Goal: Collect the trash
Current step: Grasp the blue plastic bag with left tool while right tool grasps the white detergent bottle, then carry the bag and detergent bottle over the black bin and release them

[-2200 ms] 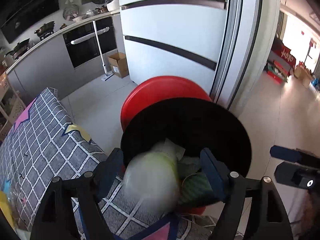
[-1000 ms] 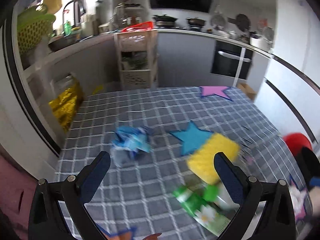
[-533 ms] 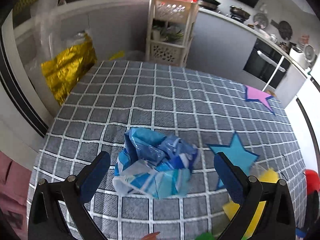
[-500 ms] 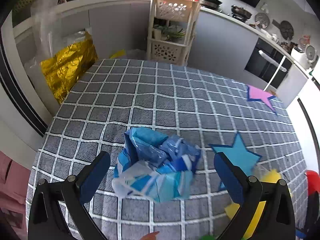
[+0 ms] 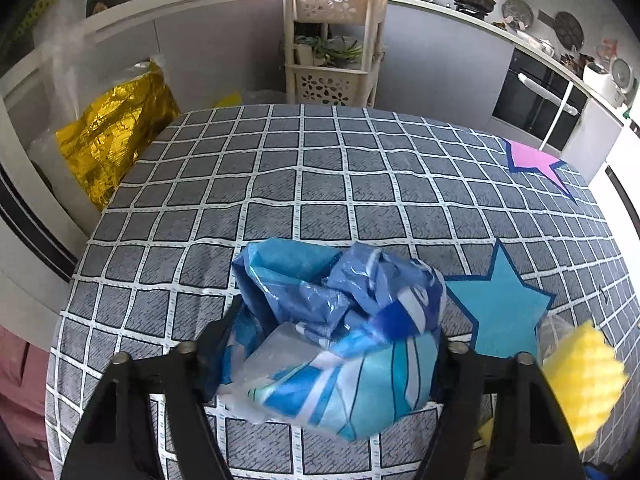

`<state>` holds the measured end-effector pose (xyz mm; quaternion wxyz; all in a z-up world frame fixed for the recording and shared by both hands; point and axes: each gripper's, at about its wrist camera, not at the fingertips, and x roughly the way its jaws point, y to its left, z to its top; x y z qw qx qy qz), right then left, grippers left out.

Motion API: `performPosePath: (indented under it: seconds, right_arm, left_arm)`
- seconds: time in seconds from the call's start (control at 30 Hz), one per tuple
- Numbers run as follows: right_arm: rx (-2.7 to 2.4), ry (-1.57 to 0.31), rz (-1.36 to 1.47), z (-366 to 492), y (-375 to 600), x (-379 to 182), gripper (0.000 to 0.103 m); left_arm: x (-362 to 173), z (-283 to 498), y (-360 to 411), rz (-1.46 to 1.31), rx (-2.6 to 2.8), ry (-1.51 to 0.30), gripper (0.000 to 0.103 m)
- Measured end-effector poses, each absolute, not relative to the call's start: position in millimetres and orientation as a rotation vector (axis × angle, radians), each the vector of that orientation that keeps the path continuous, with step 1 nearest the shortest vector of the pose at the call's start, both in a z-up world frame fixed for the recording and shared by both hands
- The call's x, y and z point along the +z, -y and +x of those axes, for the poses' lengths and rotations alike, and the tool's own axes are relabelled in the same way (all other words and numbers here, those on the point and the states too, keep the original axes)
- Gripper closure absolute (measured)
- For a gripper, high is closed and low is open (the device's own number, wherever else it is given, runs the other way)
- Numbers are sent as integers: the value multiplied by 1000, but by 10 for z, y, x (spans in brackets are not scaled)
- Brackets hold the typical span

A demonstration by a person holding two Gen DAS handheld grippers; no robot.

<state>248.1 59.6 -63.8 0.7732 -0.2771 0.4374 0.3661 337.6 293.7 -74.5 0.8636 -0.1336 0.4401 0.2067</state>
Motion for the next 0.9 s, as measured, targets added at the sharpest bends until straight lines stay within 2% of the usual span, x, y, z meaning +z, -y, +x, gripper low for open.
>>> performPosePath:
  seconds: [0.3, 0.5, 0.9]
  right_arm:
    - [765, -930, -602, 2279, -546, -558, 36]
    - [754, -923, -526, 2151, -403, -397, 38]
    - [696, -899, -412, 1858, -20, -130, 40]
  left_arm:
    - [-642, 3089, -2817, -258, 363, -902, 0]
    - [-409, 2734, -2534, -128, 306, -833, 0]
    - [55, 1958, -2008, -122, 144, -719, 0]
